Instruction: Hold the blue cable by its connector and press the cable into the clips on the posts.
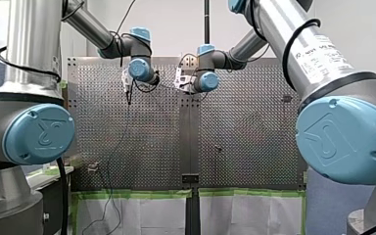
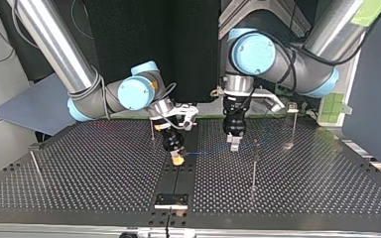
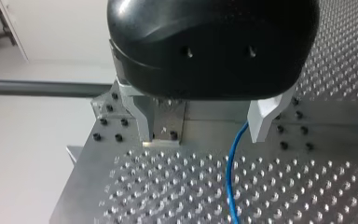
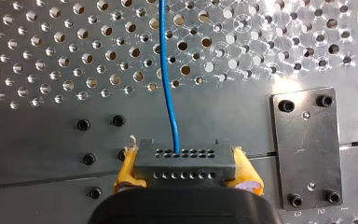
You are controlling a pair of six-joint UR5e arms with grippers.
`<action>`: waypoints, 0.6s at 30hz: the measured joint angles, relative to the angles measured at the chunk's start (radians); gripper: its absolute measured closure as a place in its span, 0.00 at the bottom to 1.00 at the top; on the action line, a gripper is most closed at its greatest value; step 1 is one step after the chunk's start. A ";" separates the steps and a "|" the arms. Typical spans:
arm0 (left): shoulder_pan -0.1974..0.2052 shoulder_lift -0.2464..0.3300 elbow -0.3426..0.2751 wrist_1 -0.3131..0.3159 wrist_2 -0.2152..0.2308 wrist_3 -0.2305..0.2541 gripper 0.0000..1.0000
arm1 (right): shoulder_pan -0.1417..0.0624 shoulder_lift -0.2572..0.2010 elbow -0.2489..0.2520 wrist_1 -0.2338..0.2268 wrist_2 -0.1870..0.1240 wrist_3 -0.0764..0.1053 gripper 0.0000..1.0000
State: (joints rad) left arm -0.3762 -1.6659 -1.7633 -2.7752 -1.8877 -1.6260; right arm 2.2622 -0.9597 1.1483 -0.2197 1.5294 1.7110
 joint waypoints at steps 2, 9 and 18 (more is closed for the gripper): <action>0.000 -0.016 0.016 -0.002 -0.019 0.011 0.00 | 0.000 0.000 0.000 0.000 0.000 0.000 1.00; 0.001 -0.071 0.034 0.001 -0.088 0.035 0.00 | 0.000 0.000 0.000 0.003 -0.009 0.000 1.00; 0.013 -0.086 0.051 0.026 -0.141 0.068 0.00 | 0.003 0.000 0.000 0.007 -0.009 -0.002 1.00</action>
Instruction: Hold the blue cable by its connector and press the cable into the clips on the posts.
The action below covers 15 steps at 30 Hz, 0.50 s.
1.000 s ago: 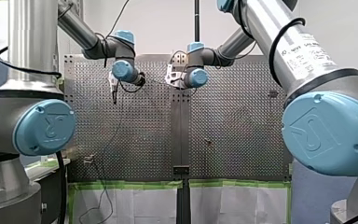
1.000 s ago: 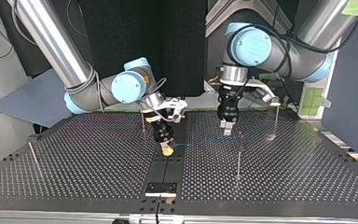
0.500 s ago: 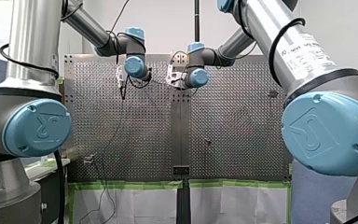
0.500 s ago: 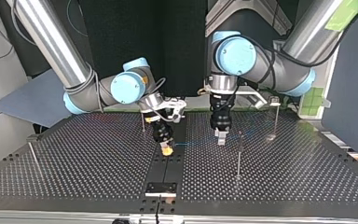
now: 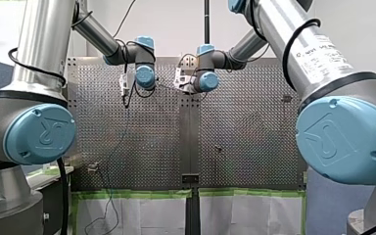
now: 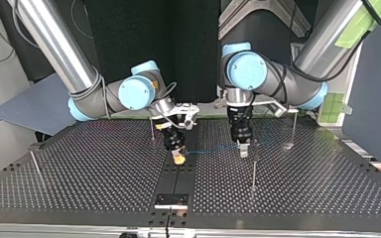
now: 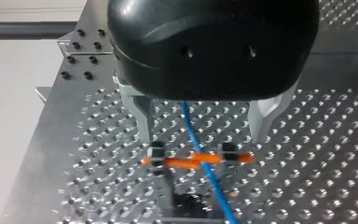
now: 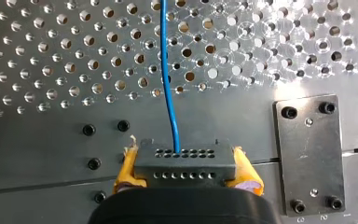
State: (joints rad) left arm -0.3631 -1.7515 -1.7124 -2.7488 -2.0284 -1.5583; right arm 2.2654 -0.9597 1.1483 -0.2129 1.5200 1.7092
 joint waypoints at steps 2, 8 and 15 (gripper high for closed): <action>0.001 0.000 0.002 0.009 0.002 0.004 0.00 | 0.001 0.000 0.000 0.000 0.000 0.000 1.00; 0.001 -0.001 0.007 0.028 0.038 0.004 0.00 | 0.002 0.000 0.000 0.001 0.000 0.001 1.00; 0.003 -0.001 0.008 0.031 0.053 0.003 0.00 | 0.000 0.000 0.000 0.001 0.000 0.001 1.00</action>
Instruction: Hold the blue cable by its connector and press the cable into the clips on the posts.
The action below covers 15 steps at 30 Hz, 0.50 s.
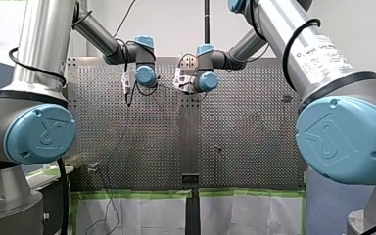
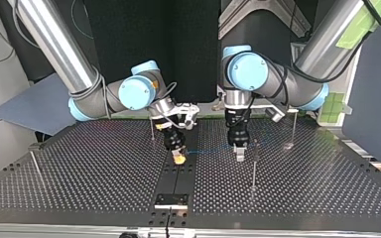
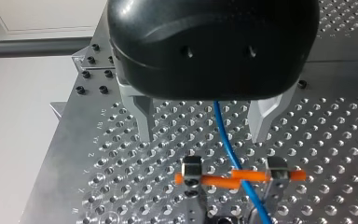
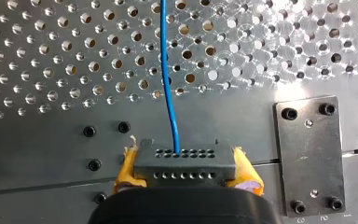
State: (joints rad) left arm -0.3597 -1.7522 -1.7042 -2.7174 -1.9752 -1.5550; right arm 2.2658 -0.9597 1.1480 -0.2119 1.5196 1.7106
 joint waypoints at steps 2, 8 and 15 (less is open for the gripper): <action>0.000 0.000 0.000 0.001 0.000 0.000 0.00 | -0.001 0.000 0.000 0.001 0.000 0.000 1.00; 0.001 0.000 0.000 0.002 -0.001 0.002 0.00 | -0.003 0.000 0.000 0.001 -0.001 0.000 1.00; -0.003 0.000 0.000 0.007 -0.006 0.030 0.23 | -0.004 0.000 0.000 0.002 -0.001 0.000 1.00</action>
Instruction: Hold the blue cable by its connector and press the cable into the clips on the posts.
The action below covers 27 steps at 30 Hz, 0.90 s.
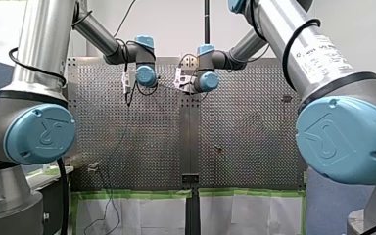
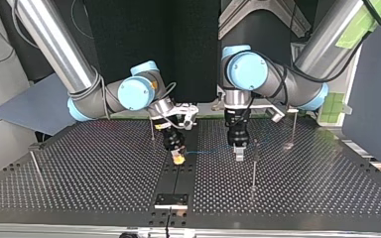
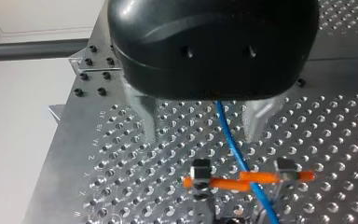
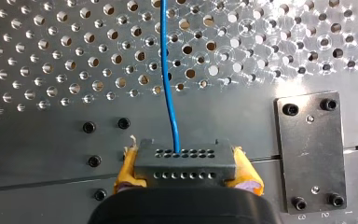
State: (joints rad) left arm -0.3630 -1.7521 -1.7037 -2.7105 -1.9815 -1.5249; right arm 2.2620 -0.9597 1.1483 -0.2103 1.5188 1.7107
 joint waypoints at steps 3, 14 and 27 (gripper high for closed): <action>-0.003 0.000 0.000 0.006 -0.014 0.022 0.55 | 0.000 0.000 0.000 0.000 0.000 0.000 1.00; -0.008 0.000 0.000 0.025 -0.069 0.054 1.00 | 0.000 0.000 0.000 0.000 0.000 0.001 1.00; -0.007 -0.007 0.000 0.039 -0.041 0.040 1.00 | -0.004 0.000 0.009 0.004 0.000 0.001 1.00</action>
State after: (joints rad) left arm -0.3699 -1.7593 -1.7039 -2.6714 -2.0225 -1.4845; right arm 2.2583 -0.9597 1.1578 -0.2063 1.5188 1.7118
